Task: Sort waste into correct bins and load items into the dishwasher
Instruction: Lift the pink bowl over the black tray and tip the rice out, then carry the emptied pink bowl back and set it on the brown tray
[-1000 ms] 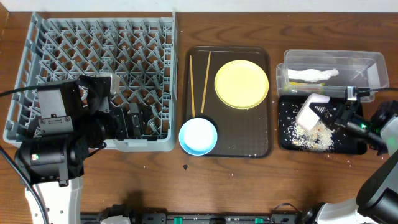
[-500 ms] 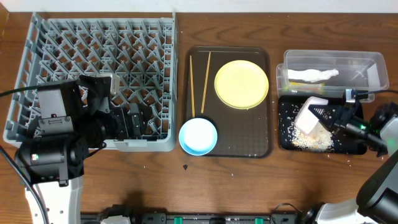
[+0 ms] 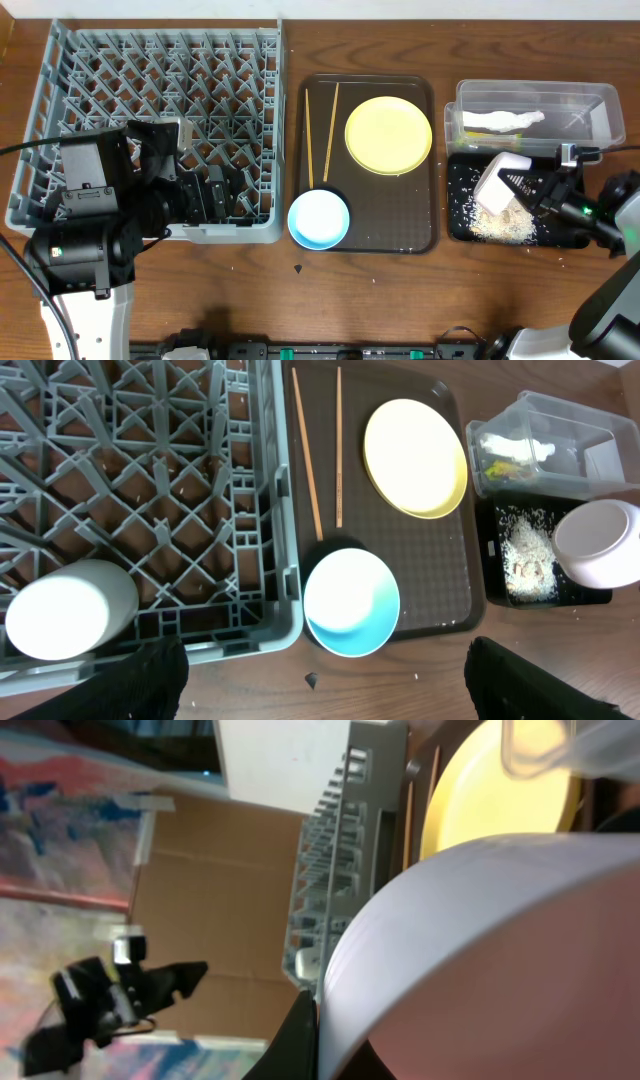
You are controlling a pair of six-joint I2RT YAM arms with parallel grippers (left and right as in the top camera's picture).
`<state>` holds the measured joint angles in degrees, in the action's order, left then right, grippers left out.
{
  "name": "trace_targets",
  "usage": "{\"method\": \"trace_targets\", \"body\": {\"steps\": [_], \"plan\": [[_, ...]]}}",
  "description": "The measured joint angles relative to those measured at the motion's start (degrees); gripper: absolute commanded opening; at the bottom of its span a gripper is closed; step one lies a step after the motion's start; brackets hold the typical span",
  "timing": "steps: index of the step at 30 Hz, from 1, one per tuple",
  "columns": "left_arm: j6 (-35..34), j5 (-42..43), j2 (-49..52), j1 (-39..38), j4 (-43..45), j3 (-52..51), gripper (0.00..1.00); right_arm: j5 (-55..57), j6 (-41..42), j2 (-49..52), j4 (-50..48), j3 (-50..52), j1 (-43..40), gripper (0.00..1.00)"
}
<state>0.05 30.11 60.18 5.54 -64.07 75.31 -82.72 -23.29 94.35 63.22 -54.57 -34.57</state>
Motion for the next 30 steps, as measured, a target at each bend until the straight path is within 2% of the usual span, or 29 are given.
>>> {"method": "trace_targets", "body": {"steps": [4, 13, 17, 23, 26, 30], "plan": [[0.0, 0.0, 0.0, 0.0, 0.3, 0.0, 0.89, 0.2, -4.3, -0.8, 2.1, 0.0, -0.1, 0.01], [0.0, 0.0, 0.0, 0.0, 0.4, 0.0, 0.89, 6.7, -0.5, -3.0, 2.1, 0.0, 0.0, 0.01], [0.0, 0.0, 0.0, 0.0, 0.4, 0.0, 0.89, 13.7, 0.5, -6.6, 4.7, -0.5, 3.8, 0.01], [0.0, 0.0, 0.0, 0.0, 0.4, 0.0, 0.89, 28.0, 6.5, -17.4, 1.1, -4.5, 18.5, 0.01], [0.0, 0.0, 0.0, 0.0, 0.4, 0.0, 0.89, 39.9, 12.9, -21.8, -1.6, -5.5, 30.0, 0.01], [-0.1, 0.0, 0.0, 0.0, 0.5, 0.0, 0.89, 53.4, 20.5, -21.9, -4.6, -5.5, 46.1, 0.01]]}}
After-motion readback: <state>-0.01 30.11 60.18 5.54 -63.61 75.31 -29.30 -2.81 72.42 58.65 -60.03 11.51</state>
